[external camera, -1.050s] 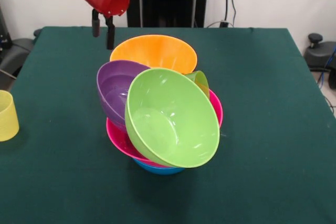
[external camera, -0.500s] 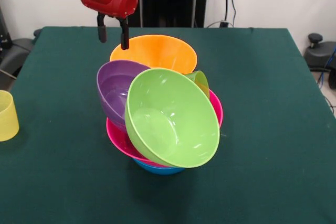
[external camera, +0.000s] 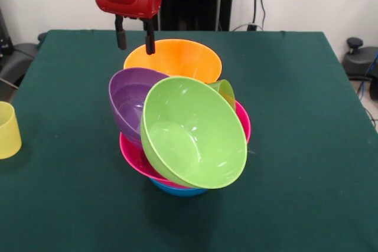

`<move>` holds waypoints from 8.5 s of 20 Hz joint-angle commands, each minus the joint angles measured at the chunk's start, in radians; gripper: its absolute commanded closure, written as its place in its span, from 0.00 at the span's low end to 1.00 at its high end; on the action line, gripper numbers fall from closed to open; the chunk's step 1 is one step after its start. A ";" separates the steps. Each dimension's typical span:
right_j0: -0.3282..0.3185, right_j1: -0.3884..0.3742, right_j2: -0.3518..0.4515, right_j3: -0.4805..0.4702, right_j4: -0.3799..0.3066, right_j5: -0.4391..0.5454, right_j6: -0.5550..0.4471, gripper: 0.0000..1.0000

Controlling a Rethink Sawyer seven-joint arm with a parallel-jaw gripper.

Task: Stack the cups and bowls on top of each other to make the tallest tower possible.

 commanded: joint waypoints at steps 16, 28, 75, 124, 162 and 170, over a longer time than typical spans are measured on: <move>-0.058 -0.020 0.290 0.061 -0.148 -0.025 -0.447 0.00; -0.136 -0.066 0.384 0.072 -0.183 -0.019 -0.578 0.00; -0.187 -0.124 0.451 0.134 -0.306 0.015 -0.639 0.00; -0.260 -0.129 0.554 0.130 -0.336 0.219 -0.617 0.00; -0.320 -0.055 0.652 0.136 -0.423 0.303 -0.652 0.00; -0.318 -0.044 0.655 0.159 -0.423 0.293 -0.656 0.00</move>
